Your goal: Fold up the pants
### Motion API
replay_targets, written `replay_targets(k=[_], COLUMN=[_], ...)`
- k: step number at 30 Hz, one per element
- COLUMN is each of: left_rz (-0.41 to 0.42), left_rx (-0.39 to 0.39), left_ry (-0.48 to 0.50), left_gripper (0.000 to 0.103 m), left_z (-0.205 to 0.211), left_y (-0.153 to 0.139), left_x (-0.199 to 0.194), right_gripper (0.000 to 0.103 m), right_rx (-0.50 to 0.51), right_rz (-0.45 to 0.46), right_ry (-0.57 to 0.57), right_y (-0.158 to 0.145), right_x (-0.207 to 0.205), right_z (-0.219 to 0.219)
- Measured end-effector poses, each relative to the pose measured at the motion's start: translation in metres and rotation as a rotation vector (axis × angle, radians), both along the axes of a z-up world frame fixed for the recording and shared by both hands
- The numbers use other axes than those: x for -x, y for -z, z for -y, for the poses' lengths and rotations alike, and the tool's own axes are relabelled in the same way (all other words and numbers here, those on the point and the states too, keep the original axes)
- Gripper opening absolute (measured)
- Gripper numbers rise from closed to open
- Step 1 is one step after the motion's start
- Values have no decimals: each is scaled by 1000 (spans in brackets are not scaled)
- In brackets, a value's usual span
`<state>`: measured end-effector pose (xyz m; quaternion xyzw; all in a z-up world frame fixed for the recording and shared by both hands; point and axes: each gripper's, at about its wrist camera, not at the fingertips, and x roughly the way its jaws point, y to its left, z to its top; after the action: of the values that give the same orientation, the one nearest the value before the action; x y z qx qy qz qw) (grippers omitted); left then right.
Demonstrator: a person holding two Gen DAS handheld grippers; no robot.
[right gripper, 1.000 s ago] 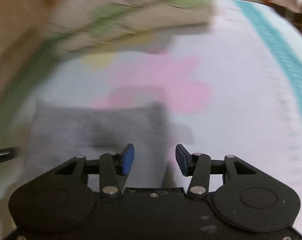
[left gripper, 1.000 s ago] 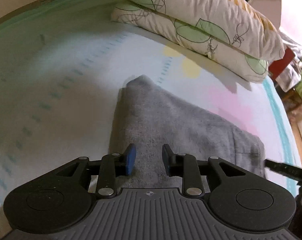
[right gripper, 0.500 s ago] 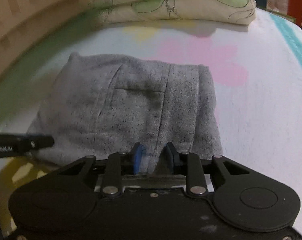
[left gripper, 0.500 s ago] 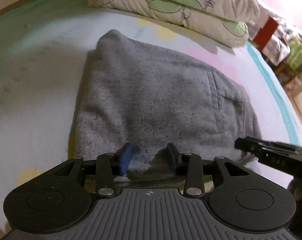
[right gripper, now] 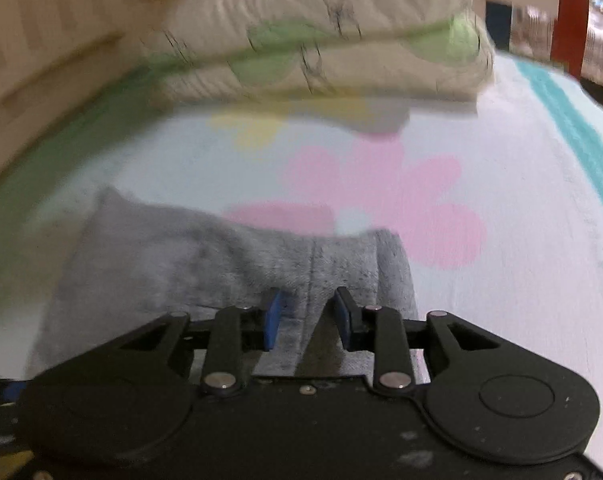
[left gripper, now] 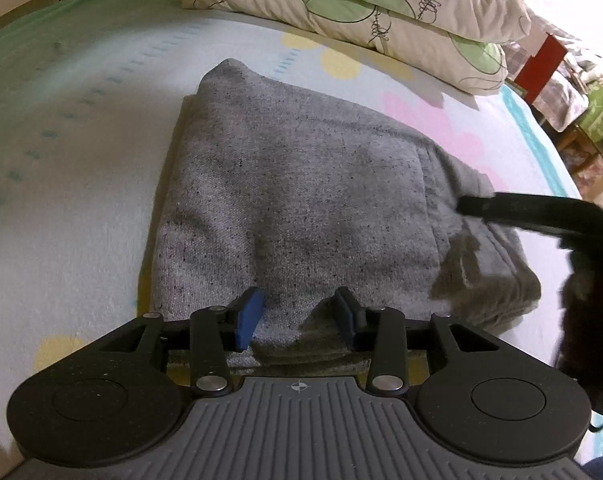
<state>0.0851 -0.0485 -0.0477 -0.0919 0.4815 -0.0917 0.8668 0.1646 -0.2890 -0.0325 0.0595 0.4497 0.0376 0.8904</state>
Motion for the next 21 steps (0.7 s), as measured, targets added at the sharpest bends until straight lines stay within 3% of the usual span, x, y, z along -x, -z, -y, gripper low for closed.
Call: replay_targets(k=[1,12,18,21], left_rz=[0,-34,-15,13], left_rx=[-3,-48,-93,-111], left_ry=[-2,-26,-25,-17], left_gripper=[41,45,45,45], left_z=[1,7,11,14], left_y=[0,-3,-18,-30], left_x=[-1,-6,1,14], right_gripper=[36,41,48,50], right_rx=[-9,33,79,61], right_rz=[-29,-4,-23,16], right_ry=[5,-24,-53,-51], right_y=[6,11,-2,-19], right_x=[-6,-5,7,30], right_z=[3,0,-3,-2])
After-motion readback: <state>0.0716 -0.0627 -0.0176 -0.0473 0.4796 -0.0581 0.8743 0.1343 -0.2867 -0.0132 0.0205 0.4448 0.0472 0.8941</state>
